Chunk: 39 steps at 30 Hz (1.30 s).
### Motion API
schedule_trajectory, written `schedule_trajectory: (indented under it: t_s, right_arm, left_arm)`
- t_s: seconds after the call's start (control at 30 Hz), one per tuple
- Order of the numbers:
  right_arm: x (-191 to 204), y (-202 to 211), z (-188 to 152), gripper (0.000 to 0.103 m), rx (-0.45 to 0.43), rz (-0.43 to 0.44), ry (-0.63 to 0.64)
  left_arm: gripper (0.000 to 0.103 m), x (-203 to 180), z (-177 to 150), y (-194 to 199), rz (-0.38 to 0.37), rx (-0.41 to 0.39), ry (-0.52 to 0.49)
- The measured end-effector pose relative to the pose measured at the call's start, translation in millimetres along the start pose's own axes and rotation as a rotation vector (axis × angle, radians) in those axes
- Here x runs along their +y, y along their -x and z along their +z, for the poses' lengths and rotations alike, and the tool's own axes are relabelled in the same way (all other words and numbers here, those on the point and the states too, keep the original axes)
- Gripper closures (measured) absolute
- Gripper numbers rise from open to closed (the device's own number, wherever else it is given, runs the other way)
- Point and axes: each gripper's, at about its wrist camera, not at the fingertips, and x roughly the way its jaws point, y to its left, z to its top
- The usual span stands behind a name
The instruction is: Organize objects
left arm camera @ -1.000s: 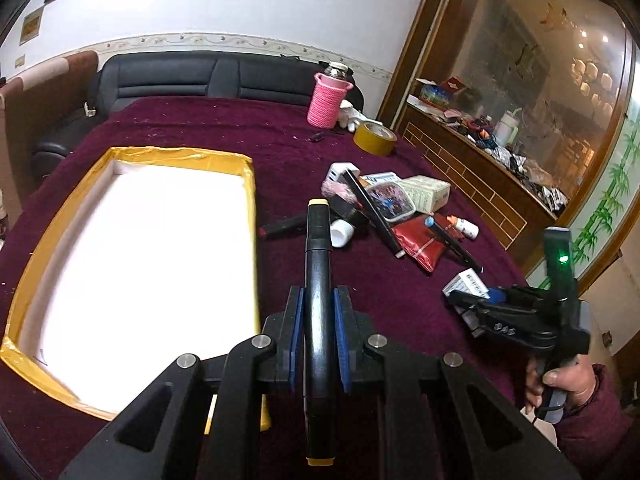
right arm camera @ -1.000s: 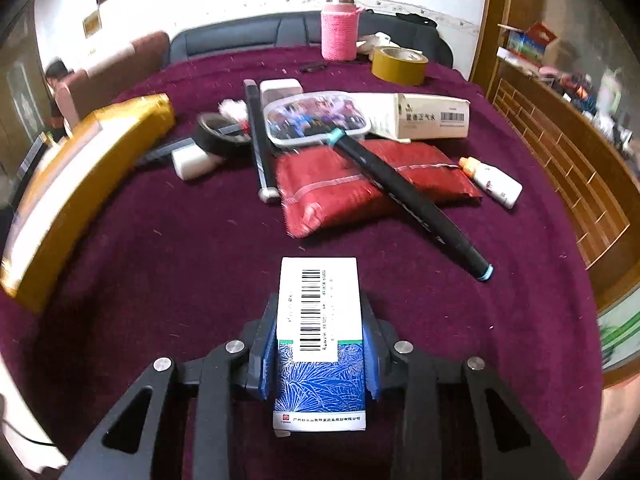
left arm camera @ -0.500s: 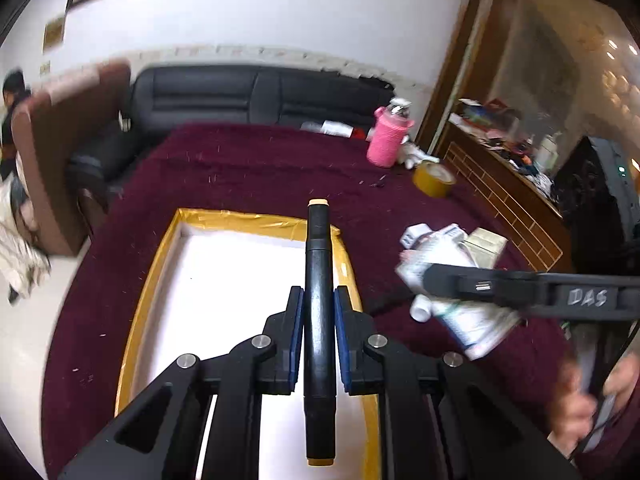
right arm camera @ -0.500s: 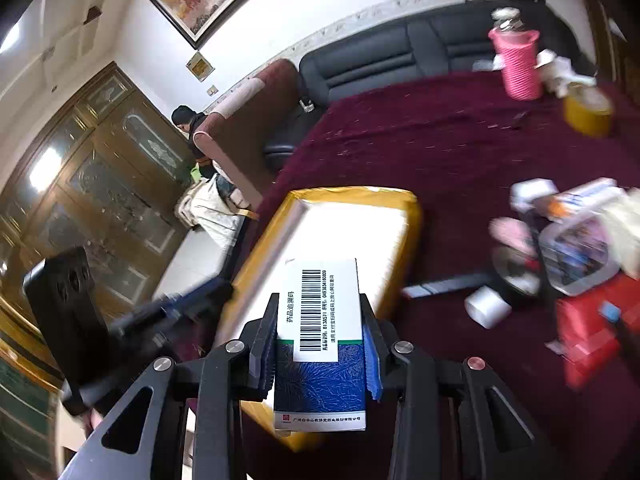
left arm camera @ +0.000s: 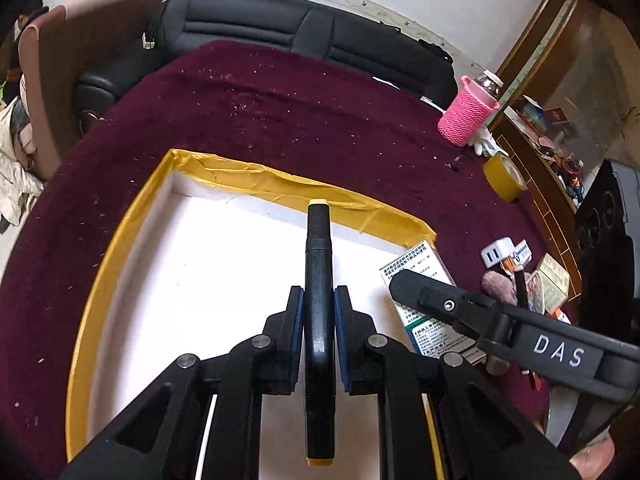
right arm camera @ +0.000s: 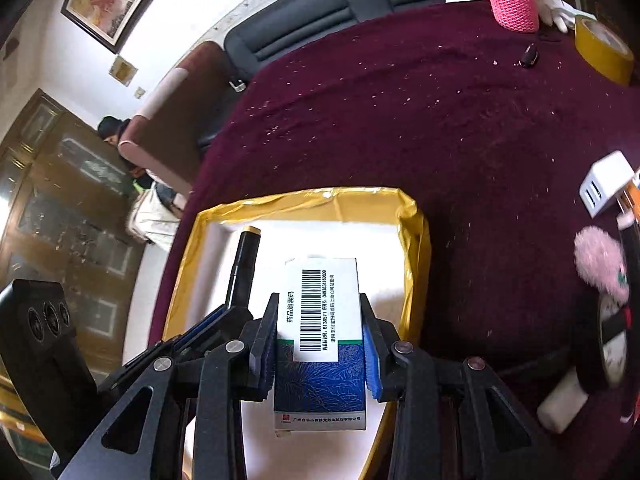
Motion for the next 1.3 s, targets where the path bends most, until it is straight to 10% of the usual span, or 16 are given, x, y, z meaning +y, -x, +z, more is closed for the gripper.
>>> schedule_trajectory:
  t_s: [0.27, 0.57, 1.3]
  right_arm:
    - [0, -16, 15, 0.064, -0.020, -0.071, 0.035]
    - [3, -1, 16, 0.039, -0.098, -0.091, 0.058]
    - [-69, 152, -99, 0.012, -0.345, -0.229, 0.155]
  left_arm:
    - [0.086, -4, 3, -22, -0.046, 0.022, 0.011]
    - [0.034, -5, -1, 7, -0.014, -0.055, 0.015]
    - [0.012, -134, -111, 121, 0.112, -0.260, -0.264]
